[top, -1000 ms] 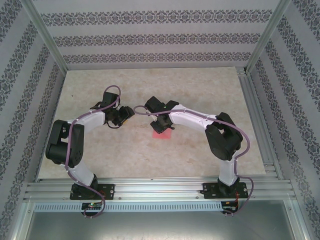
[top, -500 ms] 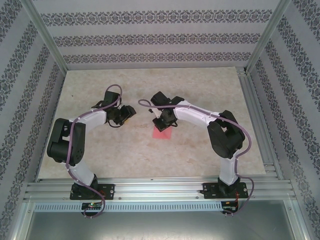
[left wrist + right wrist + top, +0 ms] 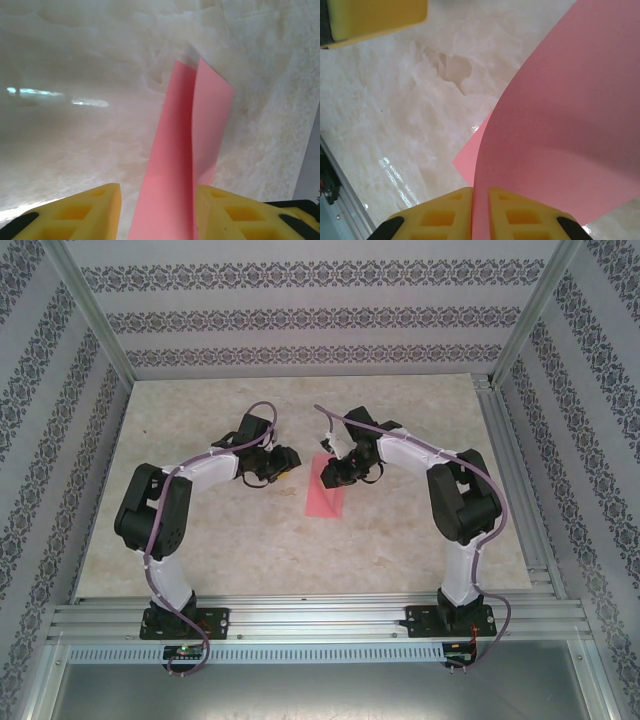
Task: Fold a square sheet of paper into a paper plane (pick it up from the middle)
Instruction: Fold the triangle a second time at the center of the table.
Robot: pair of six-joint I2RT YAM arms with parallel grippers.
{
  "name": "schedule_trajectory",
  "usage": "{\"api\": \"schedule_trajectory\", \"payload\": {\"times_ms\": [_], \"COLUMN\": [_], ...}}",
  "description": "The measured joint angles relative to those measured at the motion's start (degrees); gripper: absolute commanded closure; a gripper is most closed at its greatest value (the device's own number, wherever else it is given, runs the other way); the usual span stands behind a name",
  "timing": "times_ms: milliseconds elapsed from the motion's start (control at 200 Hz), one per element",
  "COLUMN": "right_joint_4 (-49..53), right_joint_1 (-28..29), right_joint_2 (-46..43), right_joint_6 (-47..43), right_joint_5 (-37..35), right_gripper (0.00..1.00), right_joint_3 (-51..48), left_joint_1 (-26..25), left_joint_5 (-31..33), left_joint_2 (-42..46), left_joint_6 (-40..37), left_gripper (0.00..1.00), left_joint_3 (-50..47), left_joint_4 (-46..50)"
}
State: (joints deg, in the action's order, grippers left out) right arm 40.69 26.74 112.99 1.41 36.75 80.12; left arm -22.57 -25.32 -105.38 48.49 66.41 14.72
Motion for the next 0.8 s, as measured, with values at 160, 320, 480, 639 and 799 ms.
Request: {"api": "schedule_trajectory", "payload": {"times_ms": [160, 320, 480, 639, 799], "right_joint_4": [-1.2, -3.15, -6.05, -9.79, -12.5], "right_joint_1": [-0.7, -1.44, -2.91, -3.41, -3.41], "right_joint_2": [2.51, 2.93, 2.93, 2.91, 2.91], "right_joint_6": [0.04, 0.24, 0.48, 1.42, 2.01], "right_joint_5": [3.63, 5.66, 7.13, 8.26, 9.22], "right_gripper": [0.84, 0.85, 0.88, 0.89, 0.89], "right_joint_3": [-0.39, -2.49, -4.24, -6.29, -7.15], "left_joint_1": [-2.4, -3.41, -3.5, -3.5, -4.13], "left_joint_5": [-0.55, -1.42, -1.44, -2.05, -3.1], "left_joint_2": [-2.21, -5.11, -7.56, -7.78, -7.78], "left_joint_6": [0.26, 2.1, 5.03, 8.26, 10.69], "left_gripper": [0.57, 0.57, 0.57, 0.57, 0.58], "left_joint_3": [2.05, 4.15, 4.42, 3.58, 2.29], "left_joint_4": [-0.2, -1.49, -2.12, -4.79, -6.8]}}
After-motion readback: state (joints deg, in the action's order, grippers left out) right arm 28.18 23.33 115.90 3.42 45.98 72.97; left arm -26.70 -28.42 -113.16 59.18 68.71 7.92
